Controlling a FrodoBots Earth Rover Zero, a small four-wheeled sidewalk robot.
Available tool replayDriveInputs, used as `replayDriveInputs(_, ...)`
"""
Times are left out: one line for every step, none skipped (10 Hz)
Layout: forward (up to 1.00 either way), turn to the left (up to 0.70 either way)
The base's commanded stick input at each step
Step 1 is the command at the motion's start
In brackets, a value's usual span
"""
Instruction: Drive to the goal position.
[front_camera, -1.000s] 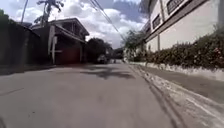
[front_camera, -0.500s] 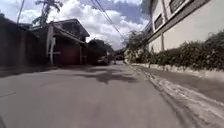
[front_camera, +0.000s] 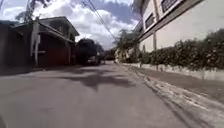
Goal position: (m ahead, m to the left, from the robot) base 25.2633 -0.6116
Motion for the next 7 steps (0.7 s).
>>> replayDriveInputs(1.0,0.0)
replayDriveInputs(1.0,0.0)
replayDriveInputs(1.0,0.0)
replayDriveInputs(1.0,0.0)
replayDriveInputs(1.0,0.0)
replayDriveInputs(1.0,0.0)
replayDriveInputs(1.0,0.0)
